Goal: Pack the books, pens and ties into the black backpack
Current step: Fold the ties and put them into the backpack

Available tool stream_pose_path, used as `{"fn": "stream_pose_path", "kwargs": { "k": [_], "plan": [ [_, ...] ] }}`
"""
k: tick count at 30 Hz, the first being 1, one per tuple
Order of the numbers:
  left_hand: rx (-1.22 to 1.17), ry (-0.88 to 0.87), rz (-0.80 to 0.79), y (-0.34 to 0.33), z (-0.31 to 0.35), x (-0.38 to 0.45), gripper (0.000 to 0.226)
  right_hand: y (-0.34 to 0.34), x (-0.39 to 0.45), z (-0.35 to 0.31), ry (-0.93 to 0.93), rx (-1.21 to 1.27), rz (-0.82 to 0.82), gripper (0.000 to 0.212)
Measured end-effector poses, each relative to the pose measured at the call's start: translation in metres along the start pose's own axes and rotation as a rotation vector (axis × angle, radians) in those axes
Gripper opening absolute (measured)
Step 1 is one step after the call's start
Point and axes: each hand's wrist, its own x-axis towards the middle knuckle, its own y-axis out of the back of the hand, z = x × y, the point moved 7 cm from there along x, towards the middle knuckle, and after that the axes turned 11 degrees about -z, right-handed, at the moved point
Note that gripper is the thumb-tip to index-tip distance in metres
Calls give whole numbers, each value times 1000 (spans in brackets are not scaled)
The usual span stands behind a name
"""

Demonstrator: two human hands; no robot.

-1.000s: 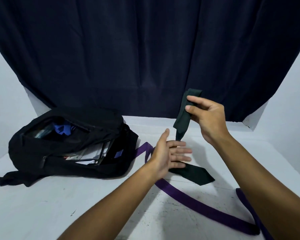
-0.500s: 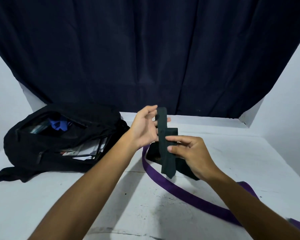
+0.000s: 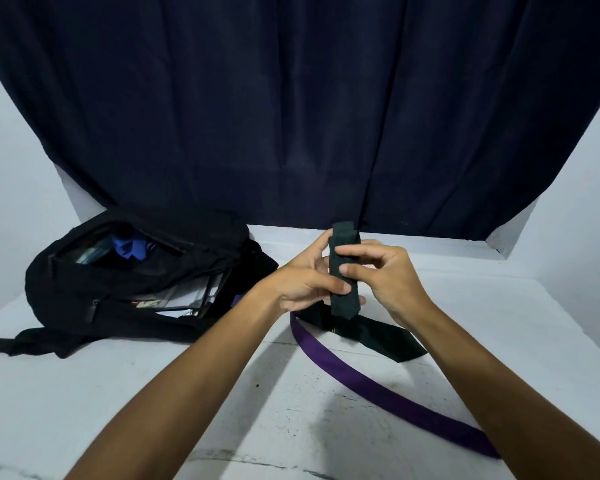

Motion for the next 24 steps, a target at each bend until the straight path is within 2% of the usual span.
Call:
{"fn": "stream_pose_path", "kwargs": {
  "k": [5, 7, 9, 11, 12, 13, 15, 17, 19, 24],
  "plan": [
    [15, -1, -13, 1, 1, -1, 86, -2, 1, 4, -87, 129, -42, 30],
    [76, 33, 27, 5, 2, -4, 73, -1, 1, 1, -92, 151, -56, 31],
    [179, 88, 221, 19, 10, -7, 43, 4, 2, -6, -72, 155, -58, 31],
    [262, 90, 545, 44, 20, -14, 42, 11, 3, -14, -56, 129, -80, 31],
    [273, 28, 650, 52, 26, -16, 43, 12, 4, -19, -49, 121, -100, 31],
    [262, -46, 671, 54, 30, -13, 43, 13, 5, -25, -39, 123, -120, 31],
    [190, -145, 557, 44, 28, -2, 44, 14, 10, -36, -10, 137, -151, 30],
    [66, -142, 412, 26, 17, 11, 58, 18, 15, -46, 16, 135, -153, 30],
    [8, -114, 333, 12, 8, 19, 71, 27, 22, -55, 37, 115, -116, 29],
    [58, -54, 256, -1, -6, 18, 62, 51, 35, -67, 85, 159, 6, 27]
  ]
}}
